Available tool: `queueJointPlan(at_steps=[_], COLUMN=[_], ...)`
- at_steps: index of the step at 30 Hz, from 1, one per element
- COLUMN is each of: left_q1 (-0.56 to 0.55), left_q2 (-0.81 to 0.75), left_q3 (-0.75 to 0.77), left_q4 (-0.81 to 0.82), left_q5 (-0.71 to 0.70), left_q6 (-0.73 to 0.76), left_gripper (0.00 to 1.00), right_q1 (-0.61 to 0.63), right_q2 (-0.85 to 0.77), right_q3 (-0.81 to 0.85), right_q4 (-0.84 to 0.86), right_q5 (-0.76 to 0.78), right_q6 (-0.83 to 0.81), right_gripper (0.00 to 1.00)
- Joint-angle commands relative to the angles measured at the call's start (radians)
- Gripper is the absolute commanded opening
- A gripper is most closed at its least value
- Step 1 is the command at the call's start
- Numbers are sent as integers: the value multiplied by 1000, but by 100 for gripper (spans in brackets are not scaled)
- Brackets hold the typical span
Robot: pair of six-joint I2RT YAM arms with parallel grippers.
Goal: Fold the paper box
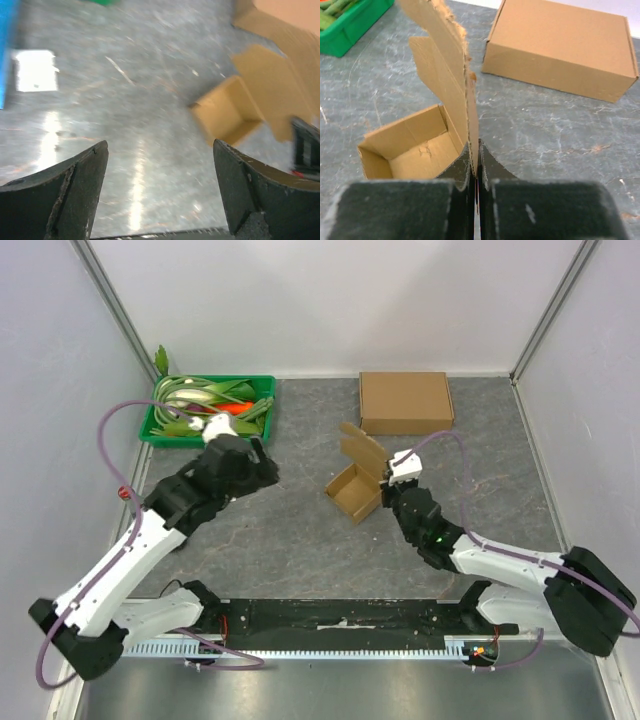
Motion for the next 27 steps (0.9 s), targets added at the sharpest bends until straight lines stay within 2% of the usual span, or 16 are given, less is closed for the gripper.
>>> queueJointPlan(at_steps=[1, 3, 5, 6, 7, 8, 9, 11, 13, 16, 18, 25, 27], left_q1=[149, 222, 313, 336, 350, 351, 353, 356, 390, 460, 500, 586, 595], left_q2=[-4, 50, 217, 289, 349, 457, 502, 599, 656, 697, 714, 797, 805], left_q3=[-103, -144, -128, -105, -79, -39, -11, 36, 64, 63, 61, 73, 67], left_q4=[-4, 16, 25, 25, 39, 68, 77, 90, 84, 146, 186, 225, 226], left_q5=[0, 15, 9, 11, 3, -55, -73, -112, -123, -34, 15, 94, 103], left_q6=[271, 262, 201, 195, 196, 210, 217, 285, 325, 388, 427, 484, 486], left_gripper=[94, 100, 100, 93, 90, 86, 81, 80, 86, 91, 86, 82, 72], right_q1=[-117, -145, -168, -171, -178, -180, -183, -189, -195, -202, -205, -223, -226], right_q2=[-95, -141, -181, -195, -215, -224, -229, -236, -235, -250, -261, -253, -249], right_q3=[-1, 3, 8, 9, 9, 11, 9, 8, 6, -6, -14, -26, -26], right_q4=[-93, -124, -164, -173, -187, -191, -193, -193, -195, -193, -187, -165, -159], right_q5=[-215, -255, -290, -298, -304, -315, -319, -342, -352, -365, -382, -413, -416], right_q6=[64, 66, 69, 69, 70, 69, 67, 67, 67, 72, 72, 81, 81], right_gripper=[0, 0, 0, 0, 0, 0, 0, 0, 0, 0, 0, 0, 0])
